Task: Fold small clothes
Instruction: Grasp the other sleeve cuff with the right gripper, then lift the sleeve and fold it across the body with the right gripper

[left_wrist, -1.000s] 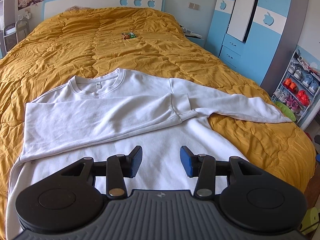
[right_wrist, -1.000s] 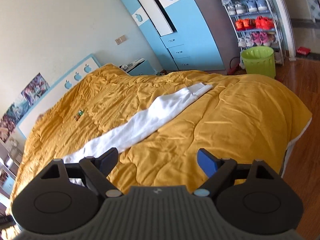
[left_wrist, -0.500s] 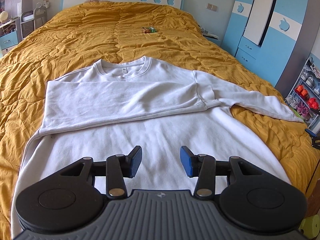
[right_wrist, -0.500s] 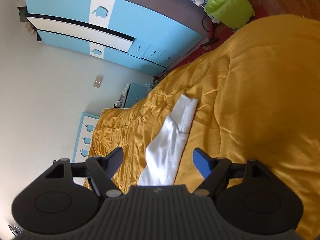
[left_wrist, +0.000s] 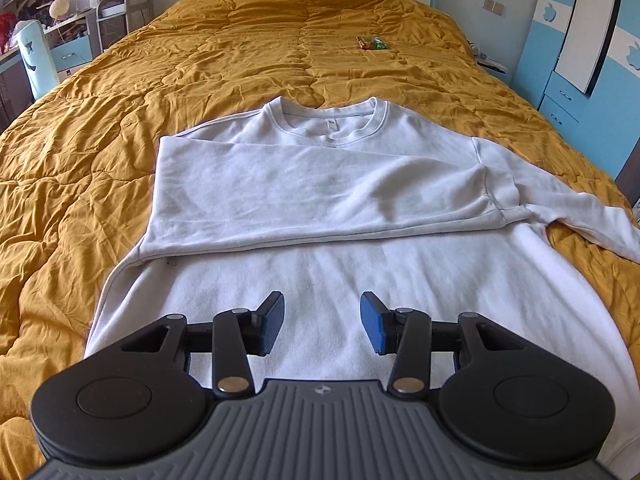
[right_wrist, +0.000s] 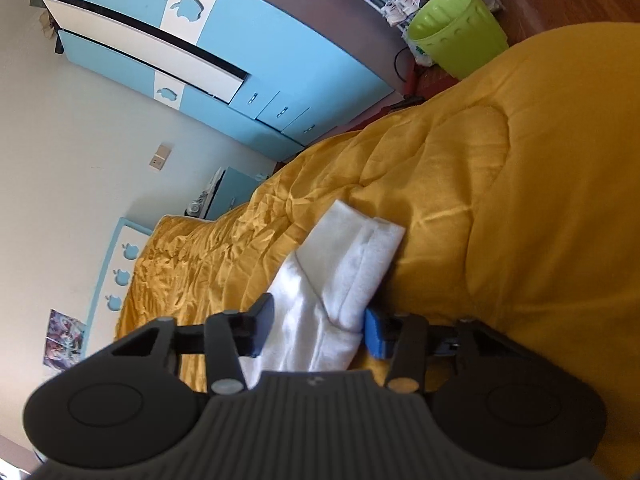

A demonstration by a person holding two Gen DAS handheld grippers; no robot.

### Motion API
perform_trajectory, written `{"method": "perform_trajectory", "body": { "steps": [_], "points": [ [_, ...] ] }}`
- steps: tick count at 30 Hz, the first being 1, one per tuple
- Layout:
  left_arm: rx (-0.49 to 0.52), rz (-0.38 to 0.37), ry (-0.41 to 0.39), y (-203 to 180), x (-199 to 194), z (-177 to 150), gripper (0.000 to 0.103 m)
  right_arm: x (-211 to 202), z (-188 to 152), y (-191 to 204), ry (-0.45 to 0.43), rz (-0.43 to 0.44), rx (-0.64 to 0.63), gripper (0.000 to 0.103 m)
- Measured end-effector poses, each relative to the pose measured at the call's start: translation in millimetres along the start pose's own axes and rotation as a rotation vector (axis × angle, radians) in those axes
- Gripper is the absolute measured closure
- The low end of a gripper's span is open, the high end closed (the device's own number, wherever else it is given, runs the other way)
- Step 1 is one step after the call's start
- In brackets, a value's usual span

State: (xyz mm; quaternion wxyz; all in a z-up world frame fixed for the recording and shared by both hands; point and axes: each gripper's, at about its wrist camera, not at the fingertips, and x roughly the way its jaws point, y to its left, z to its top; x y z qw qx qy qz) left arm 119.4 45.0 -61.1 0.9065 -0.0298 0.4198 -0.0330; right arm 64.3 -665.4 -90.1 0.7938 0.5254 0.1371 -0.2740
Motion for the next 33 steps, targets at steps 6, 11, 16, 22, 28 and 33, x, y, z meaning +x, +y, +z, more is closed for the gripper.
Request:
{"method": "perform_trajectory", "body": {
  "steps": [6,11,16,22,28,33],
  "points": [
    [0.006,0.031,-0.022,2.5,-1.3,-0.6,0.051,5.1,1.6,13.5,0.025,-0.044,-0.178,0.094],
    [-0.011,0.018,-0.023,7.2,-5.0,0.1,0.051,-20.4,10.9,27.4,-0.003,0.056,-0.193,0.096],
    [-0.041,0.005,-0.055,17.8,-17.4,-1.5,0.051,-54.2,14.3,61.8,0.002,0.193,-0.211,0.096],
    [-0.089,-0.009,-0.062,33.7,-29.9,-4.9,0.051,-100.5,7.7,129.8,-0.022,0.311,-0.329,0.100],
    [-0.126,0.009,-0.048,52.1,-38.9,-7.8,0.051,-147.4,-16.1,205.1,-0.028,0.413,-0.426,0.101],
    [-0.203,0.028,-0.025,76.6,-44.3,-13.7,0.051,-185.0,-54.5,270.6,-0.013,0.504,-0.551,0.101]
  ]
}}
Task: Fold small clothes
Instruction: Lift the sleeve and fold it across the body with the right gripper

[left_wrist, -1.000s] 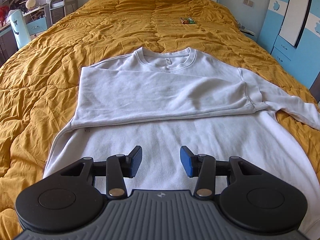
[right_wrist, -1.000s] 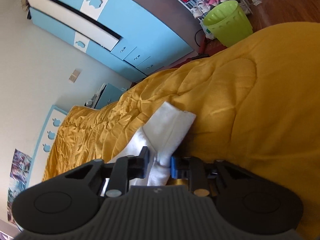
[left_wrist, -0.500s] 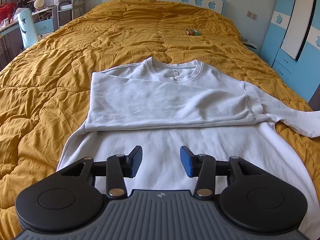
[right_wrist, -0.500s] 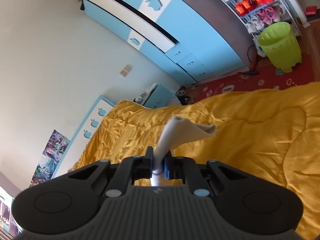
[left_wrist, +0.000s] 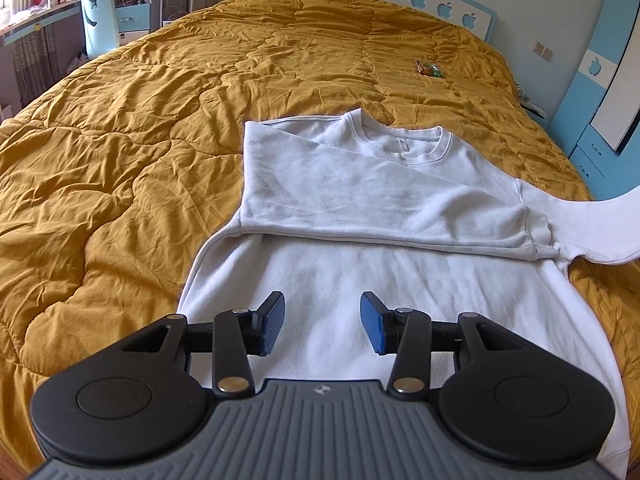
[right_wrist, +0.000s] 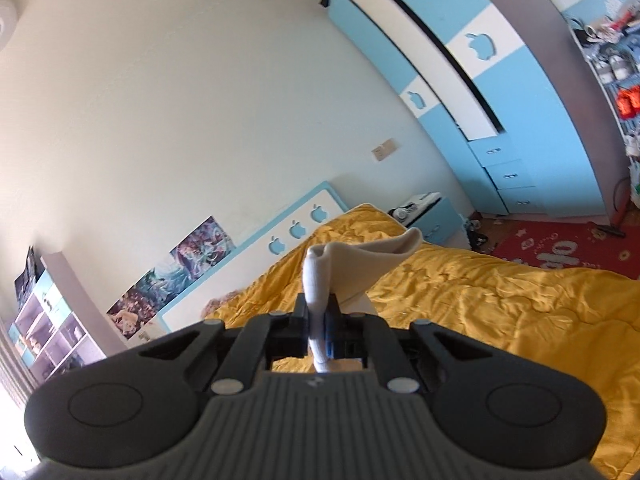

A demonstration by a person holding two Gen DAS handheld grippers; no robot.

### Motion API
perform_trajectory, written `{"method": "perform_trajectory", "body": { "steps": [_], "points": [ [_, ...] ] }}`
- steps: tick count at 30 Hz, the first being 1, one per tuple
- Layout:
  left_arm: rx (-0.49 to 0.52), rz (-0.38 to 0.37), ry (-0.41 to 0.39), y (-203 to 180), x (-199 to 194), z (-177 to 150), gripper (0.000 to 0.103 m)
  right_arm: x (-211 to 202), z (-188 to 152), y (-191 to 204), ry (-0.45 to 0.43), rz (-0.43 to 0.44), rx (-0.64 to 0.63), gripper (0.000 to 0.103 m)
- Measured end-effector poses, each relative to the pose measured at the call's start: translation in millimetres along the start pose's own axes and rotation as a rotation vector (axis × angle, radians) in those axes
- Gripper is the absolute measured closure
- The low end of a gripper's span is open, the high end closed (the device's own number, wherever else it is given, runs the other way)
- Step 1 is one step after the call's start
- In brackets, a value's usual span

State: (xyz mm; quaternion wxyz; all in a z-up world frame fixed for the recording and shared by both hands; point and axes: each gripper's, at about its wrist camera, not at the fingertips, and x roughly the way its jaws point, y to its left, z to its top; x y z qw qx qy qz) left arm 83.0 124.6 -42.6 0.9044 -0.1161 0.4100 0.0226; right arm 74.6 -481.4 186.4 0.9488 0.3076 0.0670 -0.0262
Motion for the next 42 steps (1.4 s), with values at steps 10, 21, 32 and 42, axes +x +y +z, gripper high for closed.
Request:
{"method": "perform_trajectory", "body": {
  "steps": [10,21,32,42],
  "points": [
    [-0.034,0.060,0.049,33.8,-3.3,-2.8,0.051,27.9,-38.8,157.3,0.087,0.148,-0.177,0.101],
    [-0.042,0.050,0.093,54.9,-5.3,-11.1,0.051,72.7,-150.6,268.1,0.201,0.246,-0.393,0.101],
    [-0.096,0.088,0.129,92.4,-7.9,-25.6,0.051,127.8,-252.1,308.0,0.335,0.259,-0.347,0.101],
    [-0.145,0.101,0.121,113.9,-14.1,-26.5,0.051,126.9,-356.3,337.1,0.407,0.260,-0.488,0.101]
  ]
}}
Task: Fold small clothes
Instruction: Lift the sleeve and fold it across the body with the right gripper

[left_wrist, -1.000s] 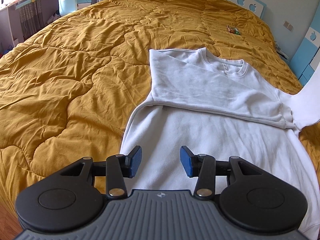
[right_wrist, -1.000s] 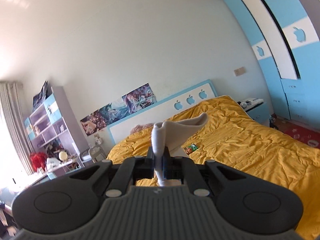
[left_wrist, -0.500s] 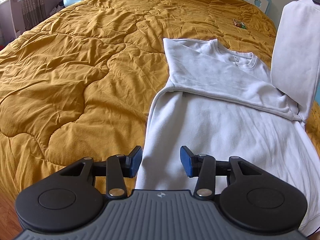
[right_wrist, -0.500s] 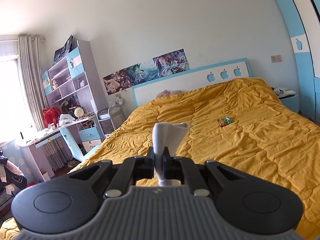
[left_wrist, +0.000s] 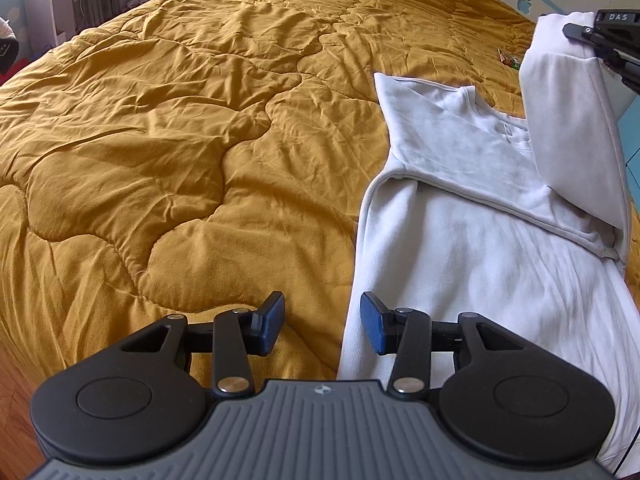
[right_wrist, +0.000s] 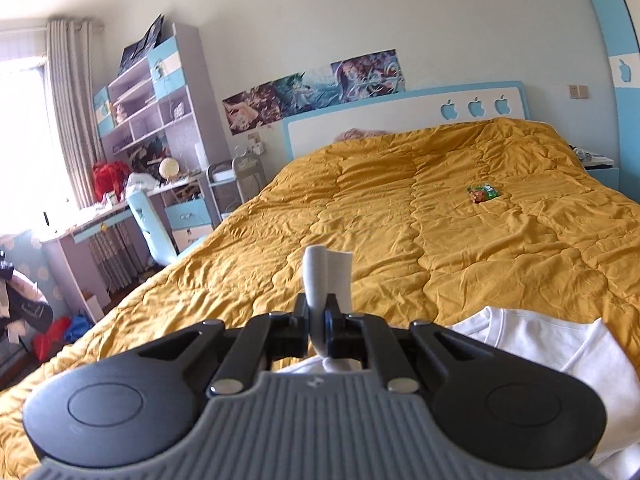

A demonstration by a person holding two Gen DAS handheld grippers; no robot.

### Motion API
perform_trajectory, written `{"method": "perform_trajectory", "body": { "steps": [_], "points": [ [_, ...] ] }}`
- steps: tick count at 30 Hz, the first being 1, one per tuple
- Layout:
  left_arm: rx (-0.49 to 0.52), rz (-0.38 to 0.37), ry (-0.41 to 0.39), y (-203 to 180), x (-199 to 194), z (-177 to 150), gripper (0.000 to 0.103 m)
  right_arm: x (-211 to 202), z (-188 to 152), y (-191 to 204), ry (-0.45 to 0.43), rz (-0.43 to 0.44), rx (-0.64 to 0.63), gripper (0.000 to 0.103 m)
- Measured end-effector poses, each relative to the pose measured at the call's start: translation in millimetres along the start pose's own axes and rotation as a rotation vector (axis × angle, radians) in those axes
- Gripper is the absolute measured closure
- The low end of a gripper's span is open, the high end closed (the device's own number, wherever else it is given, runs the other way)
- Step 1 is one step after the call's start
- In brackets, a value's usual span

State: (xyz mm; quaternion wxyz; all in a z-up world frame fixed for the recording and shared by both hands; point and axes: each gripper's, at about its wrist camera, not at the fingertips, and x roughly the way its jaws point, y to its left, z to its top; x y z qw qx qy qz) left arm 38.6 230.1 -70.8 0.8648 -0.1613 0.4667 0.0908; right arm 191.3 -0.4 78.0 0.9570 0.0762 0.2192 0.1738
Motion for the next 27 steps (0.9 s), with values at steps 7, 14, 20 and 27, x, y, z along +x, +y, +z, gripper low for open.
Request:
{"method": "perform_trajectory", "body": {
  "steps": [7,14,20,27],
  "points": [
    [-0.029,0.026,-0.002,17.0,0.4,0.2,0.051,13.4,-52.7,35.0,0.088,0.069,-0.140,0.101],
    [-0.028,0.031,-0.003,17.3,1.9,1.7,0.051,-27.7,4.1,-54.9,-0.054,0.075,0.159,0.101],
    [-0.002,0.044,0.002,7.8,4.4,1.8,0.051,-100.8,63.5,-159.6,-0.273,-0.069,0.289,0.101],
    [-0.007,0.032,0.013,2.6,6.6,10.2,0.051,-184.4,111.9,-247.4,-0.461,-0.294,0.337,0.101]
  ]
}}
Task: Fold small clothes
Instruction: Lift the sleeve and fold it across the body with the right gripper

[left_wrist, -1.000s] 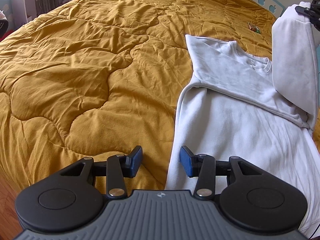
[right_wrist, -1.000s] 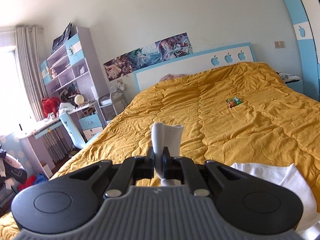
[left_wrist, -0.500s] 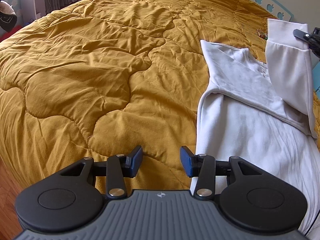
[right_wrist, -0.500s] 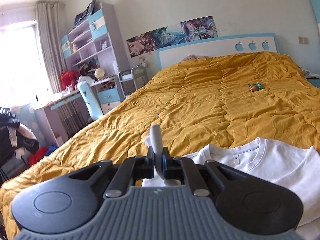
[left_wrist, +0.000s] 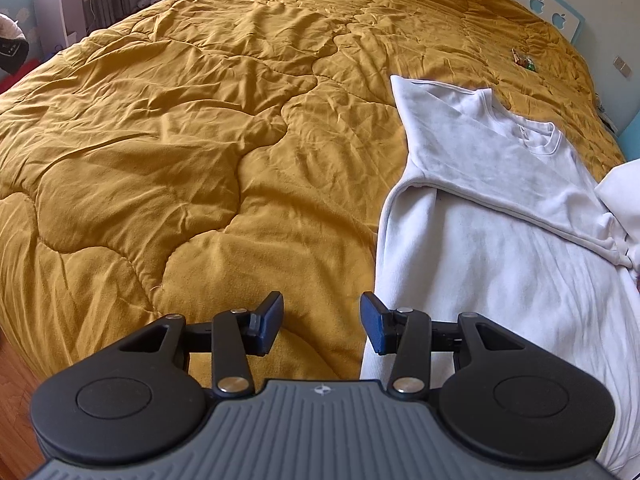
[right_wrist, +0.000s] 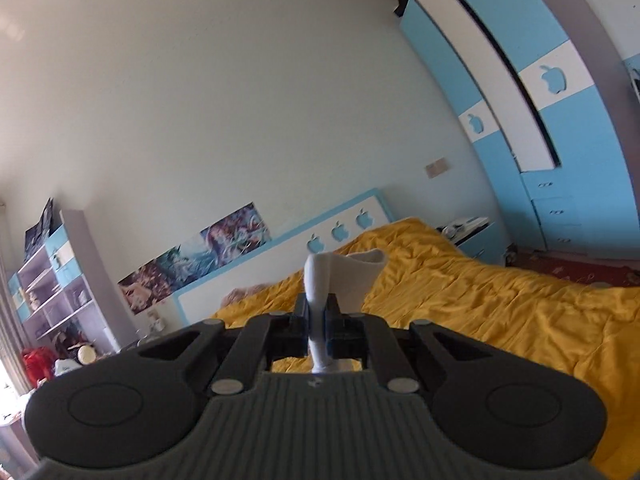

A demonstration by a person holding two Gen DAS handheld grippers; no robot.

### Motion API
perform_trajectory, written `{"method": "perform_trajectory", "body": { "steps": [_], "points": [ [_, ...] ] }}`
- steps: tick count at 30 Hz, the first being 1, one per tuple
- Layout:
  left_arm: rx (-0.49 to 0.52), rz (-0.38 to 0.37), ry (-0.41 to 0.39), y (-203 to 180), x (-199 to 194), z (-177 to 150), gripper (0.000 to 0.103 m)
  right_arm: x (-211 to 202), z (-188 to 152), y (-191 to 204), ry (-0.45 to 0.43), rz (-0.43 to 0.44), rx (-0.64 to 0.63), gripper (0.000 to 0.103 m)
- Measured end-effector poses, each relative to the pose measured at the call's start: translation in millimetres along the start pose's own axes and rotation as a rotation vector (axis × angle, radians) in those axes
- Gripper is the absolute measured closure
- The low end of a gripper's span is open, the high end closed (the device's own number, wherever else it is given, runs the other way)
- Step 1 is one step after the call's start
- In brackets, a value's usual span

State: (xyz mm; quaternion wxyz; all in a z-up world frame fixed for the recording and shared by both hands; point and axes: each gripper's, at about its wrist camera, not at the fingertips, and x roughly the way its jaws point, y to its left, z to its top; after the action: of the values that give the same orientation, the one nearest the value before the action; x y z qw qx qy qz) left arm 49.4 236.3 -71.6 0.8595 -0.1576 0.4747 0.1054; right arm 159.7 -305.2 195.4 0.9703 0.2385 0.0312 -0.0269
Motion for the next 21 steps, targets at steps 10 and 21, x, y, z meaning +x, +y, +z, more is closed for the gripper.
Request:
{"method": "perform_trajectory", "body": {
  "steps": [10,21],
  "points": [
    [0.002,-0.012,-0.019,-2.1,-3.9,6.5,0.051,-7.1,54.0,13.0,-0.142,-0.071,0.081,0.101],
    [0.026,-0.047,-0.034,-4.7,-12.5,16.7,0.051,41.8,-133.2,186.0,0.145,0.185,-0.301,0.101]
  ]
}}
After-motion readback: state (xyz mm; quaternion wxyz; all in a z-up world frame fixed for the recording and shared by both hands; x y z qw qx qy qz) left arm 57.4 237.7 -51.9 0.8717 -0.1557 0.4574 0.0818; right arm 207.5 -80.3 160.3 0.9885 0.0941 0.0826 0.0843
